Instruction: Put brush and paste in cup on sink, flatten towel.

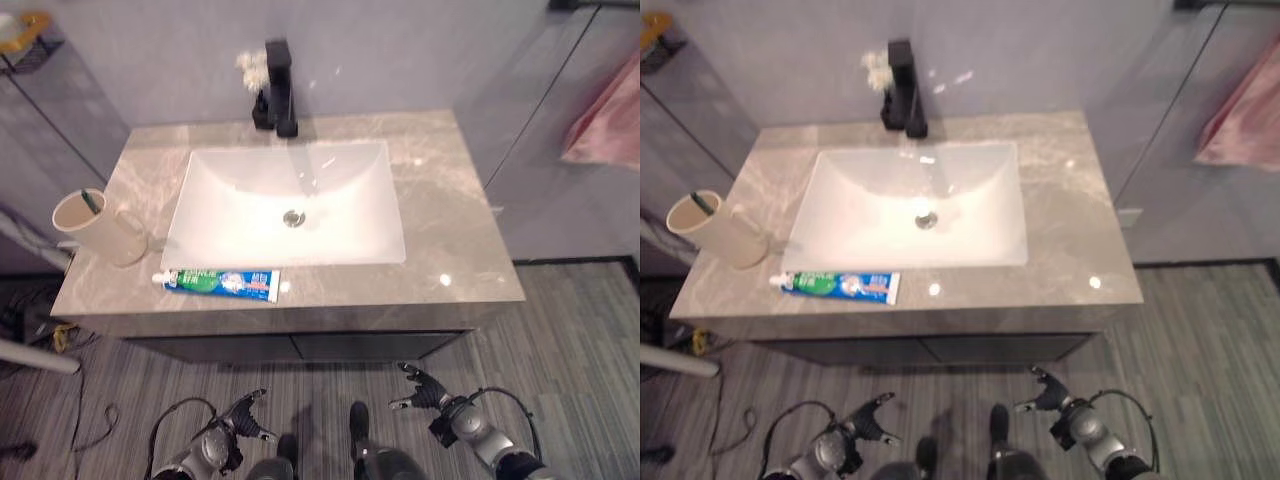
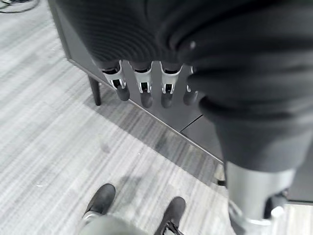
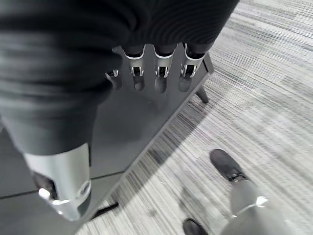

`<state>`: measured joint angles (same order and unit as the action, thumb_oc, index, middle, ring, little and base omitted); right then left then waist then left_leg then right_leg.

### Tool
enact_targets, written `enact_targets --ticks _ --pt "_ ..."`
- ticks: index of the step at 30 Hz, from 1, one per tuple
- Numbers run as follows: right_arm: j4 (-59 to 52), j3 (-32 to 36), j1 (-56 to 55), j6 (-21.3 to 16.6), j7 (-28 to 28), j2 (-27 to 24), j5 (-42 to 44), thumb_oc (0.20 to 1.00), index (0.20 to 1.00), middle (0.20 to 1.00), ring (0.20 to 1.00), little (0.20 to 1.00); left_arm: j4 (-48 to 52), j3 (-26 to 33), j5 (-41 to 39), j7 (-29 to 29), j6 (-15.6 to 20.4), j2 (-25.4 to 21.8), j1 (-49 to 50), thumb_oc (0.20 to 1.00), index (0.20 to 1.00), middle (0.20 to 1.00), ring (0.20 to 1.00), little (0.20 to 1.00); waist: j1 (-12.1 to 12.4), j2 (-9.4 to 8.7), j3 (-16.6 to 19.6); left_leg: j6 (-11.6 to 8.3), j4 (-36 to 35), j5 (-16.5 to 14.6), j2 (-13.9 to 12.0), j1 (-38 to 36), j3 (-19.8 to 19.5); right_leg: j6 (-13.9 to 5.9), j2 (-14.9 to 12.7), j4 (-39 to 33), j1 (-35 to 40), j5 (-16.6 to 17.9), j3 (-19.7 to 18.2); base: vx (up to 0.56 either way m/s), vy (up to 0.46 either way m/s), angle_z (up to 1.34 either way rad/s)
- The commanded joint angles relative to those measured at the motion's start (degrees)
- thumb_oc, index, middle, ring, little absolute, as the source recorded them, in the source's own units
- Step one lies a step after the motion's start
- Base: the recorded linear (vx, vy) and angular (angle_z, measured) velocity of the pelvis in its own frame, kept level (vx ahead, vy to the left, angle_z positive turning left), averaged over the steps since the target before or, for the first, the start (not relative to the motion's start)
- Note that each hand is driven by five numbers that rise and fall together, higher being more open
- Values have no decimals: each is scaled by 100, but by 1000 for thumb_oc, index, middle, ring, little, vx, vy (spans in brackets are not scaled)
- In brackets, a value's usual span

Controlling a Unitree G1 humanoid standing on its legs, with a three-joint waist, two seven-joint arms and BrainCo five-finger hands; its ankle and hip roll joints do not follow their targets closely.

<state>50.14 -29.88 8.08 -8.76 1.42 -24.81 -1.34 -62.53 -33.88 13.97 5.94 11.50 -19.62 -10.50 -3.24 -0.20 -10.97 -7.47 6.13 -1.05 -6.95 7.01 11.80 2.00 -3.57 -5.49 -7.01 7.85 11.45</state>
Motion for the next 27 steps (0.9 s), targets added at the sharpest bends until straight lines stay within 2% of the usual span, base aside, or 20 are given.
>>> enact_targets --ticks 1,3,5,9,15,18,23,24,25,27 --pt "120 54 92 -189 -154 64 -31 1000 1000 1000 1000 1000 -157 242 -1 325 67 -85 18 1000 1000 1000 1000 1000 50 -133 182 22 -476 680 -249 -311 -416 -945 -293 115 416 -228 -667 60 113 20" --pt "321 105 75 -177 -143 130 30 1000 1000 1000 1000 1000 -275 233 28 354 58 -50 14 1000 1000 1000 1000 1000 16 -104 262 36 -620 612 -245 -434 -512 -970 -376 142 382 -230 -680 81 131 -31" --pt "513 140 53 -184 -154 192 23 1000 1000 1000 1000 1000 -277 186 145 377 61 -67 11 1000 1000 1000 1000 1000 -31 -33 331 77 -818 521 -215 -594 -403 -1008 -427 153 418 -241 -682 89 140 -20" --pt "550 59 88 -181 -160 226 -188 1000 1000 1000 1000 1000 -176 209 147 354 93 -166 84 1000 1000 1000 1000 1000 21 13 352 167 -1016 440 -34 -822 -367 -1066 -556 149 483 -171 -793 59 161 -8" --pt "805 62 104 -188 -190 311 -307 1000 1000 1000 1000 1000 383 313 44 262 352 -566 333 1000 1000 1000 1000 1000 204 -45 368 266 -1088 334 127 -898 -421 -1199 -741 129 511 -66 -810 26 102 -1" --pt "1212 129 144 -202 -220 422 -234 1000 1000 1000 1000 1000 501 337 135 320 446 -724 465 1000 1000 1000 1000 1000 384 -79 413 274 -1113 295 195 -848 -552 -1278 -857 58 529 0 -673 0 49 10" --pt "1369 176 198 -245 -266 438 -148 1000 1000 1000 1000 1000 1064 395 194 297 552 -1016 684 1000 1000 1000 1000 1000 531 -87 429 256 -1113 321 219 -746 -674 -1322 -924 49 498 34 -526 -16 5 18" --pt "1397 348 144 -296 -256 389 99 1000 1000 1000 1000 1000 1957 279 501 151 816 -1667 1091 1000 1000 1000 1000 1000 628 -64 464 227 -1113 336 197 -717 -759 -1372 -959 49 537 23 -405 23 -18 31" --pt "1400 352 137 -300 -252 402 105 1000 1000 1000 1000 1000 1993 285 498 139 809 -1698 1114 1000 1000 1000 1000 1000 628 -76 472 226 -1113 337 195 -715 -766 -1371 -957 49 539 22 -398 26 -20 42" --pt "1430 481 86 -313 -201 390 317 1000 1000 1000 1000 1000 2608 361 500 -15 895 -2168 1346 1000 1000 1000 1000 1000 681 -65 500 203 -1113 360 186 -676 -806 -1396 -971 49 540 21 -345 -8 -7 23"
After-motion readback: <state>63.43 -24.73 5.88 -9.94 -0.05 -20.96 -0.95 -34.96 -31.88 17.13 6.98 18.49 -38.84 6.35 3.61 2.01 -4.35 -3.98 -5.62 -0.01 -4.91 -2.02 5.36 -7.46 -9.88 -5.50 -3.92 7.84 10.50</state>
